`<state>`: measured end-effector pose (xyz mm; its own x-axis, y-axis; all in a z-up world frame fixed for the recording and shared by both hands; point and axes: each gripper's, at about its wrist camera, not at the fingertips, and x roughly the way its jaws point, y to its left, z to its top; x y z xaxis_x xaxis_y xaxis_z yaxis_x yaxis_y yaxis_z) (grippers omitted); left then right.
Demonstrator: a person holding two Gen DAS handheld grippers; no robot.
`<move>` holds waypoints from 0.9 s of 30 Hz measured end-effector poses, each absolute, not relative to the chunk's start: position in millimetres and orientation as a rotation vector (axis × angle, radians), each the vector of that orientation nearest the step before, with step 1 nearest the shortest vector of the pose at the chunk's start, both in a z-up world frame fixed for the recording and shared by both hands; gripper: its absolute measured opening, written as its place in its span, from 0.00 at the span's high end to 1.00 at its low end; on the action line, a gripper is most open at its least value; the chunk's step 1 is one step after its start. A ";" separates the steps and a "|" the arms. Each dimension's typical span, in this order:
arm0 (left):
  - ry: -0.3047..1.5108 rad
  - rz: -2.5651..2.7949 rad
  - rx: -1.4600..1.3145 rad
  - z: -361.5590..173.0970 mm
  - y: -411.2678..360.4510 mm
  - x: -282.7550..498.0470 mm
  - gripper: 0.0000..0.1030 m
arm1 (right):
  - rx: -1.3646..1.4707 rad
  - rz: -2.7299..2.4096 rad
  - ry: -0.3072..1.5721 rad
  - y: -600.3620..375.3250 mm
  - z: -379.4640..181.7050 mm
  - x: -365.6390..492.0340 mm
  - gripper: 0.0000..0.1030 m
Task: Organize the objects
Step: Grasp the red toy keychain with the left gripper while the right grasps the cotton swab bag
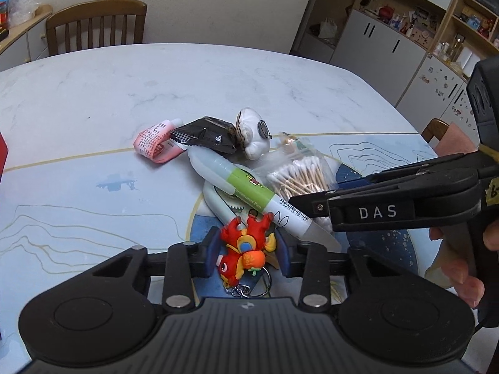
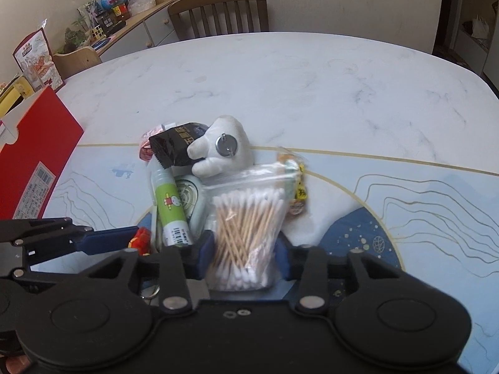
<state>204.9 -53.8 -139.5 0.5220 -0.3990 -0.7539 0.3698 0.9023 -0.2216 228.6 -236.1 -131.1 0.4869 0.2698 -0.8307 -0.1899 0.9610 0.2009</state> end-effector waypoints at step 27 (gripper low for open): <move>0.908 -0.384 -0.127 -113.5 -9.1 143.9 0.78 | 0.118 0.306 0.956 -259.5 -86.9 145.4 0.75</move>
<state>143.9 -9.1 -113.5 0.5525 -0.3772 -0.7433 0.2708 0.9246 -0.2679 145.4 -259.5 -86.9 0.5375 0.3081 -0.7849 -0.2047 0.9507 0.2329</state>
